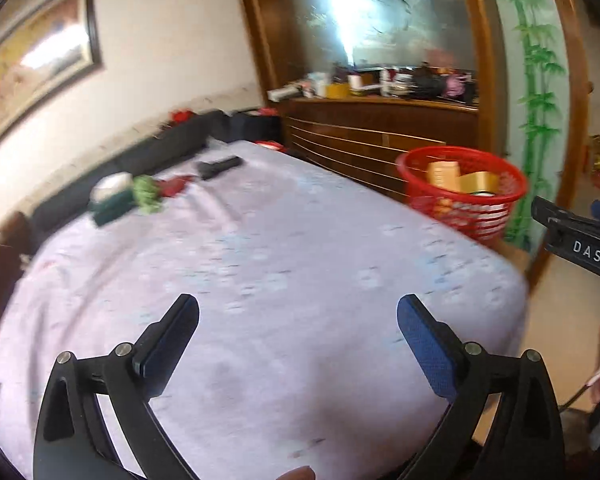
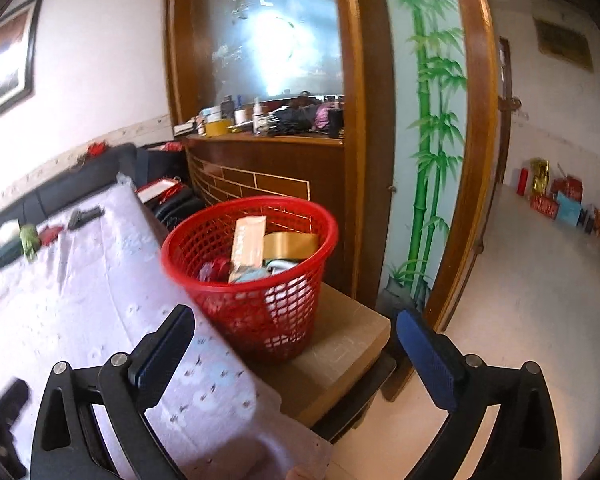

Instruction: Collect trash

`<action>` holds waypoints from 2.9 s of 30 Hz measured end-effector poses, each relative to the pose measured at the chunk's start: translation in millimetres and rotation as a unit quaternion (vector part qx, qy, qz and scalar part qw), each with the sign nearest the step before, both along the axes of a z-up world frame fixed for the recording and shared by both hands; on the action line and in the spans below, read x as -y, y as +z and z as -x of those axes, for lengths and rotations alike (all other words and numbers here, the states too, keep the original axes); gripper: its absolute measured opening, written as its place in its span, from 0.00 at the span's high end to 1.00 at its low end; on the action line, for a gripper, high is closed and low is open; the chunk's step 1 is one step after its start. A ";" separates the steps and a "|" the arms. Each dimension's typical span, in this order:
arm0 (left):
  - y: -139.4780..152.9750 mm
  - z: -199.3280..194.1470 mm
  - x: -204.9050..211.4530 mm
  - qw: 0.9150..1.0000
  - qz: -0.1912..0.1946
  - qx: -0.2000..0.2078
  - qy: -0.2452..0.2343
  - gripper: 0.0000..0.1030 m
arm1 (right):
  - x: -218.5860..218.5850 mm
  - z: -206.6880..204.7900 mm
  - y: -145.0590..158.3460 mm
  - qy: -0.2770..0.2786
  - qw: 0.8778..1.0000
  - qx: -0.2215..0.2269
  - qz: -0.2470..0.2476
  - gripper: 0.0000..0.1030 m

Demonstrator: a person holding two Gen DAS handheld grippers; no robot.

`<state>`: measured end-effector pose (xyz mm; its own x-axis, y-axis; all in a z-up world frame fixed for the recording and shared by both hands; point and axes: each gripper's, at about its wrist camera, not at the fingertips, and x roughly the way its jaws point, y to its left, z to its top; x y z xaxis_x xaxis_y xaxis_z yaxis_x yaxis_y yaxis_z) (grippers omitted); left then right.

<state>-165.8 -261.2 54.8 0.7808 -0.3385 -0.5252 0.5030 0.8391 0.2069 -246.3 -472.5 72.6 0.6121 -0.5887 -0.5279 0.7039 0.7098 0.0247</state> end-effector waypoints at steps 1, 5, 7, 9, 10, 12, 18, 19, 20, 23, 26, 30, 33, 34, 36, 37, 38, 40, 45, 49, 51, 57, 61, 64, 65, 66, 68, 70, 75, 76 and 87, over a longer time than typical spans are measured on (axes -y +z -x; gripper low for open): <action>-2.1 2.5 -6.1 1.000 -0.001 0.011 0.009 0.04 | -5.7 -2.8 -2.4 0.004 1.000 -0.008 0.004 0.00; -7.5 3.7 -22.9 1.000 0.005 0.004 0.028 0.04 | -29.5 -12.2 -7.8 0.028 0.999 -0.027 0.031 0.00; -7.6 3.2 -29.6 0.999 0.012 0.002 0.036 0.04 | -42.2 -15.2 -8.9 0.040 0.997 -0.032 0.054 0.01; -7.1 1.9 -35.6 0.999 0.009 0.009 0.050 0.04 | -53.3 -17.0 -9.6 0.047 0.996 -0.034 0.071 0.01; -7.4 1.3 -38.4 0.998 0.006 0.013 0.056 0.04 | -59.0 -17.8 -9.8 0.052 0.995 -0.034 0.078 0.01; -8.2 0.0 -44.4 0.997 0.005 0.018 0.069 0.04 | -67.3 -17.8 -9.7 0.063 0.994 -0.029 0.085 0.01; -14.9 -10.7 -51.9 0.997 0.017 -0.013 0.077 0.04 | -93.9 -21.7 -7.3 0.094 0.988 -0.016 0.118 0.00; -15.8 -11.2 -51.9 0.997 0.018 -0.017 0.077 0.04 | -94.6 -22.5 -7.1 0.096 0.988 -0.017 0.119 0.00; -16.3 -12.1 -52.0 0.997 0.023 -0.023 0.073 0.04 | -95.7 -23.3 -7.4 0.098 0.988 -0.018 0.120 0.00; -17.3 -12.3 -51.5 0.997 0.031 -0.034 0.063 0.04 | -95.7 -24.2 -8.5 0.096 0.987 -0.023 0.123 0.00; -18.2 -12.3 -49.2 0.997 0.038 -0.045 0.054 0.04 | -92.5 -23.0 -8.5 0.093 0.989 -0.020 0.116 0.00; -18.7 -11.8 -47.7 0.997 0.038 -0.045 0.054 0.04 | -91.0 -23.3 -8.2 0.092 0.989 -0.021 0.116 0.00; -18.6 -12.2 -47.2 0.997 0.040 -0.045 0.056 0.04 | -90.7 -23.3 -8.0 0.091 0.989 -0.021 0.115 0.00; -18.8 -12.3 -47.0 0.996 0.041 -0.045 0.057 0.04 | -90.1 -23.2 -7.9 0.090 0.989 -0.020 0.114 0.00; -18.7 -13.9 -47.5 0.996 0.041 -0.046 0.059 0.04 | -88.8 -23.5 -7.1 0.088 0.990 -0.020 0.112 0.01; -18.6 -14.5 -47.9 0.996 0.041 -0.046 0.059 0.04 | -88.0 -23.5 -6.8 0.087 0.990 -0.020 0.111 0.01; -18.8 -14.6 -48.0 0.996 0.042 -0.047 0.059 0.04 | -87.5 -23.2 -7.0 0.087 0.990 -0.019 0.110 0.01; -18.8 -14.5 -48.0 0.996 0.041 -0.047 0.059 0.04 | -87.3 -23.3 -6.8 0.087 0.990 -0.020 0.110 0.00; -18.9 -14.8 -48.1 0.996 0.040 -0.047 0.060 0.04 | -86.7 -23.9 -6.7 0.088 0.990 -0.020 0.109 0.01; -19.9 -16.0 -48.8 0.996 0.042 -0.051 0.060 0.04 | -86.6 -25.2 -8.0 0.089 0.990 -0.023 0.108 0.01; -20.5 -16.2 -49.4 0.996 0.042 -0.051 0.060 0.04 | -86.2 -25.3 -8.8 0.089 0.990 -0.023 0.106 0.00; -23.7 -17.6 -50.8 0.996 0.042 -0.057 0.060 0.04 | -86.7 -25.8 -12.6 0.088 0.990 -0.027 0.105 0.00; -24.3 -17.7 -50.6 0.996 0.042 -0.056 0.060 0.04 | -85.4 -25.9 -14.8 0.087 0.991 -0.030 0.102 0.00; -25.5 -17.8 -50.7 0.996 0.041 -0.057 0.059 0.04 | -84.7 -24.9 -15.4 0.086 0.991 -0.029 0.100 0.00; -25.5 -17.7 -50.9 0.996 0.041 -0.057 0.059 0.04 | -84.6 -24.6 -15.7 0.086 0.991 -0.029 0.100 0.01; -25.8 -17.9 -51.1 0.996 0.041 -0.057 0.059 0.04 | -84.3 -24.4 -15.9 0.085 0.991 -0.029 0.100 0.00; -26.1 -17.8 -51.2 0.996 0.041 -0.058 0.058 0.04 | -83.6 -24.5 -16.9 0.086 0.991 -0.030 0.098 0.01; -27.0 -17.5 -50.6 0.996 0.041 -0.058 0.059 0.04 | -82.8 -24.8 -17.4 0.085 0.991 -0.031 0.097 0.00; -27.1 -17.6 -50.7 0.996 0.041 -0.058 0.058 0.04 | -80.8 -25.1 -19.3 0.084 0.992 -0.033 0.092 0.00; -27.5 -17.7 -51.0 0.996 0.041 -0.059 0.058 0.04 | -80.6 -25.3 -19.5 0.084 0.992 -0.034 0.091 0.01; -29.8 -17.1 -51.3 0.996 0.041 -0.060 0.058 0.04 | -80.4 -25.5 -22.2 0.083 0.992 -0.036 0.089 0.00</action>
<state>-148.7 -209.9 25.0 0.7508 -0.2946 -0.5912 0.4179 0.9050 0.0798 -220.8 -392.1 50.4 0.6728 -0.5700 -0.4716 0.5719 0.8051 -0.1573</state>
